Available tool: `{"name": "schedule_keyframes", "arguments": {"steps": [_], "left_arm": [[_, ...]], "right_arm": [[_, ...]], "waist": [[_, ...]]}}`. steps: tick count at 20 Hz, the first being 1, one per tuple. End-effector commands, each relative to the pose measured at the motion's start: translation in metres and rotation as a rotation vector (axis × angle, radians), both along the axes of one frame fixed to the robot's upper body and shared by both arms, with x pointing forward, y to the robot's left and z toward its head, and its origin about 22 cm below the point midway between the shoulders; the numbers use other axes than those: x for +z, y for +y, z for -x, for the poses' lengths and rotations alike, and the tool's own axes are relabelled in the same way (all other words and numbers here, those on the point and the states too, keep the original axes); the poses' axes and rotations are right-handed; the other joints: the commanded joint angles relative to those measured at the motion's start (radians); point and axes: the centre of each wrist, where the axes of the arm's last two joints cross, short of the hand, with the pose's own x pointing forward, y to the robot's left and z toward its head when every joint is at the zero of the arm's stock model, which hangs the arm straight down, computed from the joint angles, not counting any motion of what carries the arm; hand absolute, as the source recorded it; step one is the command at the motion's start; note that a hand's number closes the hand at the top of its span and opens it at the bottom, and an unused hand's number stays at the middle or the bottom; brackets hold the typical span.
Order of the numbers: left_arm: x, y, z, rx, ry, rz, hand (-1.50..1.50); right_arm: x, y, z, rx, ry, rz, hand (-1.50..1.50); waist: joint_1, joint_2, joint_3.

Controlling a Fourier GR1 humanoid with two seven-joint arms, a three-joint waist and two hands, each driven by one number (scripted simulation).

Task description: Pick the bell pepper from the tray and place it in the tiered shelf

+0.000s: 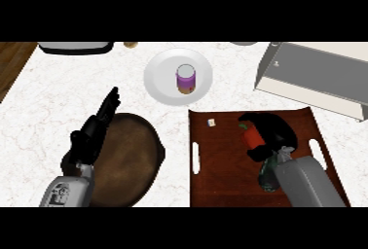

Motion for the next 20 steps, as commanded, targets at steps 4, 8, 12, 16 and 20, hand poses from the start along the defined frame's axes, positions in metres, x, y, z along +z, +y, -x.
{"name": "schedule_keyframes", "arguments": {"steps": [4, 8, 12, 16, 20], "left_arm": [[0.001, -0.001, -0.009, -0.01, 0.008, 0.008, 0.0], [-0.002, -0.003, 0.005, 0.006, 0.002, 0.003, 0.0], [0.0, -0.009, -0.006, -0.001, -0.007, -0.013, 0.0], [0.001, -0.019, -0.007, -0.023, -0.013, 0.009, 0.0], [0.003, 0.001, 0.002, -0.021, -0.004, -0.005, 0.0]], "right_arm": [[-0.015, 0.003, 0.007, 0.082, -0.034, 0.092, 1.5], [0.01, 0.003, 0.012, 0.072, -0.093, 0.044, 1.5], [0.0, 0.058, 0.008, -0.204, -0.084, -0.008, 1.5], [0.01, 0.073, 0.001, -0.502, -0.082, -0.043, 1.5], [0.034, 0.116, 0.0, -0.554, -0.175, -0.141, 1.5]], "waist": [[-0.002, 0.0, 0.0], [-0.001, -0.001, 0.0], [0.002, -0.001, 0.0], [0.023, 0.002, 0.001], [0.033, 0.0, 0.001]]}}
